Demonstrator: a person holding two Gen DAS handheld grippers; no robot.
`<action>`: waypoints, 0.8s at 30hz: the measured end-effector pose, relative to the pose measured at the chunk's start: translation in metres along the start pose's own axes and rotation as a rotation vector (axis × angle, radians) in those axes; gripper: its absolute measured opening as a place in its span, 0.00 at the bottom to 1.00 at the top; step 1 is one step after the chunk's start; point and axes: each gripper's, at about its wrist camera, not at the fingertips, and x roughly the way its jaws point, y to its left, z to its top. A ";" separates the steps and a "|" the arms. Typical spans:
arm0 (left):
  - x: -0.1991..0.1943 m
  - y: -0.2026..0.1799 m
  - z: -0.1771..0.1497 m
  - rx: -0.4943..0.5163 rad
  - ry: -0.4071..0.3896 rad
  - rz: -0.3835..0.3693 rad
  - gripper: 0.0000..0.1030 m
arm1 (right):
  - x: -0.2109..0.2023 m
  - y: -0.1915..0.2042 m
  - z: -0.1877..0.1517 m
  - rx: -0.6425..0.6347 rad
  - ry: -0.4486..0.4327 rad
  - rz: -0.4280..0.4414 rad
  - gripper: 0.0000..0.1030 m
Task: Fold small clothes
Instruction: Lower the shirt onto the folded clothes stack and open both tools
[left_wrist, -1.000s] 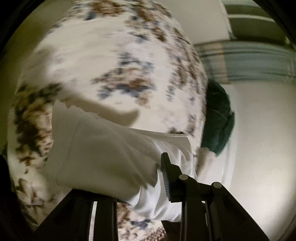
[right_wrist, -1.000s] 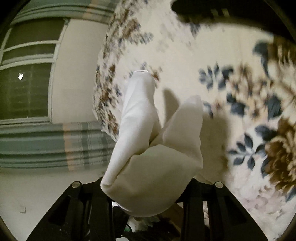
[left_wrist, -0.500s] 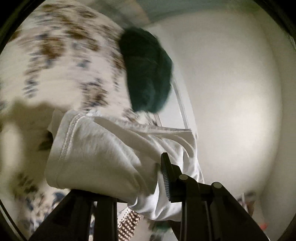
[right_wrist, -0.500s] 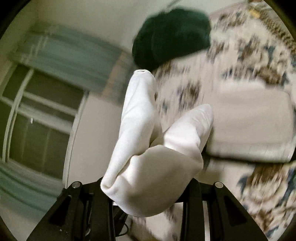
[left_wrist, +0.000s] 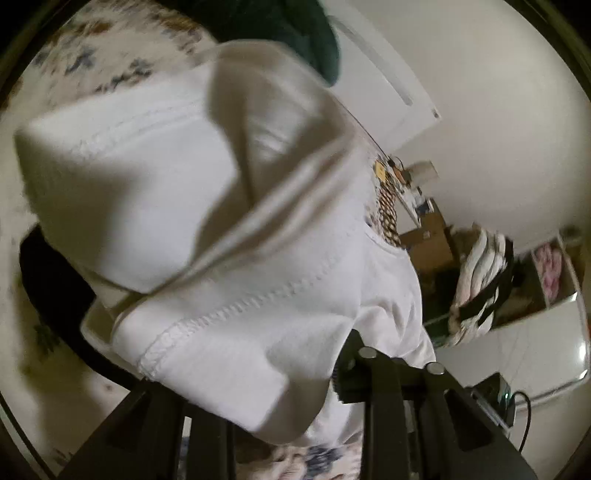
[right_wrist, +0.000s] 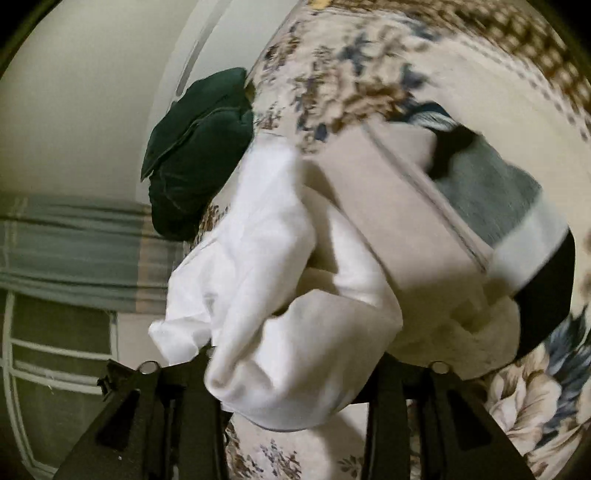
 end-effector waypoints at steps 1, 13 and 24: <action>-0.003 -0.002 0.001 0.017 0.007 0.014 0.25 | 0.000 -0.003 -0.001 0.013 -0.003 0.007 0.49; -0.081 0.000 0.030 0.179 -0.114 0.262 0.92 | -0.049 0.025 -0.005 -0.237 -0.110 -0.281 0.80; 0.031 -0.010 0.107 0.291 0.180 0.282 0.69 | 0.010 0.041 0.052 -0.310 0.004 -0.286 0.80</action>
